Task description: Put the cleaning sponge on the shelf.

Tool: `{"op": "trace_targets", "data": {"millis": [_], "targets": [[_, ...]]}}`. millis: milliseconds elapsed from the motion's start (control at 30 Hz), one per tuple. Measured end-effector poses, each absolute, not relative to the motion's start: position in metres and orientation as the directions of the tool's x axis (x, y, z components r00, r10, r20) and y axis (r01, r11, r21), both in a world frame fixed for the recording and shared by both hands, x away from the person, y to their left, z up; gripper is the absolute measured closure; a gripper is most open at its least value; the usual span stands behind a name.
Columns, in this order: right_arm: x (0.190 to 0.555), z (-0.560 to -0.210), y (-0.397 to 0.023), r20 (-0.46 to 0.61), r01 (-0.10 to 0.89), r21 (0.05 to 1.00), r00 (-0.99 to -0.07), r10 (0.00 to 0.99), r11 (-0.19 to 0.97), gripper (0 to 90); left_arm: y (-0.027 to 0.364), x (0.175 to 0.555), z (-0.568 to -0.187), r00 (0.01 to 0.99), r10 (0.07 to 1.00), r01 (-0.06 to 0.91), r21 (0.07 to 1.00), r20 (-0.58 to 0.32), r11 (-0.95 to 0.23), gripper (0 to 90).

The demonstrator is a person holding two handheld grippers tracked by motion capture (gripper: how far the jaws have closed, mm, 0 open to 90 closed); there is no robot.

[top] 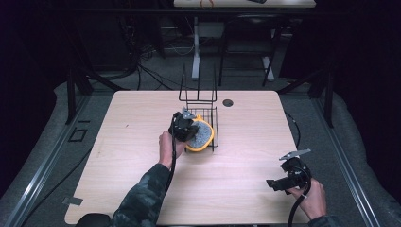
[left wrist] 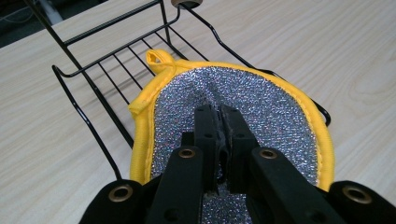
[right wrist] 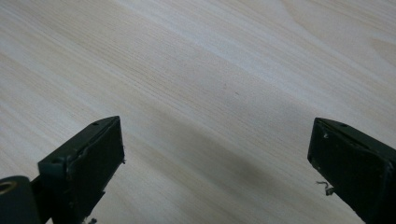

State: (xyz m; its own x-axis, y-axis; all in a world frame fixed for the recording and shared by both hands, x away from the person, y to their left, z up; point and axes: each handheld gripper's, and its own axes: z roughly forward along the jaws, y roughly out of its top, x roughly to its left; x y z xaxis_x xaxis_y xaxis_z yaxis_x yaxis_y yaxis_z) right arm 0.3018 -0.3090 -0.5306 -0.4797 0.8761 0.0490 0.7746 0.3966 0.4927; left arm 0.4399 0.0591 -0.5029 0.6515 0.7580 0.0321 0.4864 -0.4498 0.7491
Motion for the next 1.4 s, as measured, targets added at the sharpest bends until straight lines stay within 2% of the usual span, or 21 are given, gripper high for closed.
{"op": "trace_targets", "data": {"millis": [1400], "targets": [[0.302, -0.531, -0.308, 0.050, 0.770, 0.498, -0.485, 0.873, 0.400, 3.2, 0.043, 0.465, -0.524, 0.583, 0.812, 0.514, 0.755, 0.041, -0.407, 85.3]]}}
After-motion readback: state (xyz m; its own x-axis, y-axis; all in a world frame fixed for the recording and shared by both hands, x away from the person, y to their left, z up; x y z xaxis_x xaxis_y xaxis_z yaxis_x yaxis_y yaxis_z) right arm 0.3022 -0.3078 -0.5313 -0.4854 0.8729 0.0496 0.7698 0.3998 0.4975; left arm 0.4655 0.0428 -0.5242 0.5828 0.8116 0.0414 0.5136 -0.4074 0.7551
